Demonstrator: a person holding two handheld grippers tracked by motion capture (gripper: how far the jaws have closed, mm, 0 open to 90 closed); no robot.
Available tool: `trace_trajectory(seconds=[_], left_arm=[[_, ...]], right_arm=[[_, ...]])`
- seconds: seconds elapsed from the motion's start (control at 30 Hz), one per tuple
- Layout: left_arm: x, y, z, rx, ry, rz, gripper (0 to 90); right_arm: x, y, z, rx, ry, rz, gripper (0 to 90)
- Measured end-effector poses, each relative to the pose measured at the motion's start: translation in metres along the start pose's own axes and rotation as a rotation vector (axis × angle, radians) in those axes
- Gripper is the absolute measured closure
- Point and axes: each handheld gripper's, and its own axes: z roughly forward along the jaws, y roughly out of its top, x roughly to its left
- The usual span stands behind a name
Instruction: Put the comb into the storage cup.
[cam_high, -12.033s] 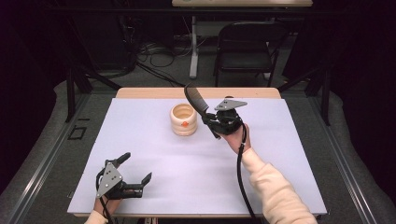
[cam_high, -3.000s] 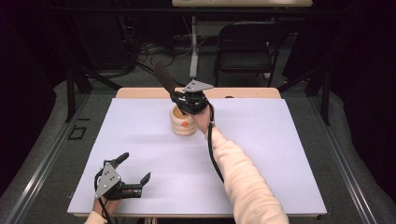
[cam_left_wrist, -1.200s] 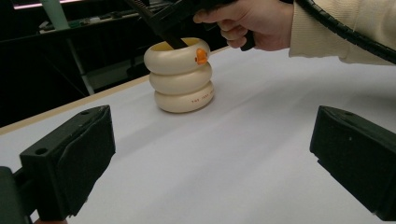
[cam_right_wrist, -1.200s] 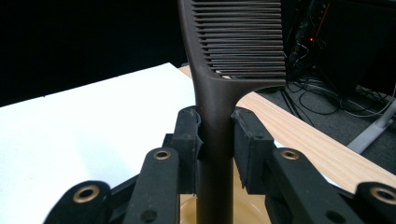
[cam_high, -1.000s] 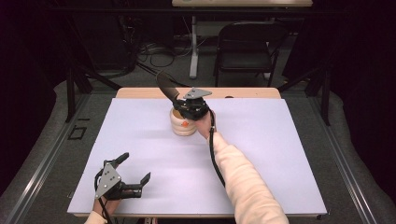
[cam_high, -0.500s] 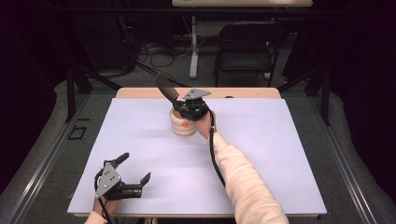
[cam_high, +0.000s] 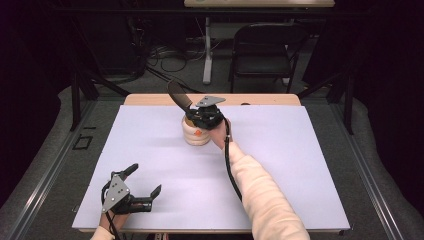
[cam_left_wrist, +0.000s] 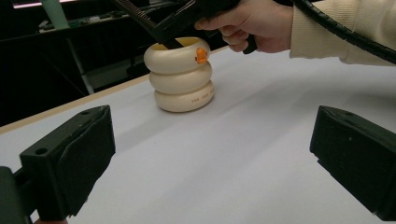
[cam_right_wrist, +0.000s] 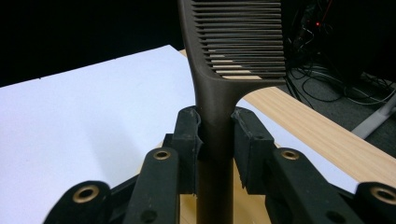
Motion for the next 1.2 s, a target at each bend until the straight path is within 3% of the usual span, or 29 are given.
trace_trajectory(seconds=[1.2], left_arm=[[-0.0001, -0.0001, -0.0004, 0.000, 0.001, -0.001, 0.0]], right_arm=[[-0.0001, -0.0033, 0.0019, 0.050, -0.002, -0.003, 71.3]])
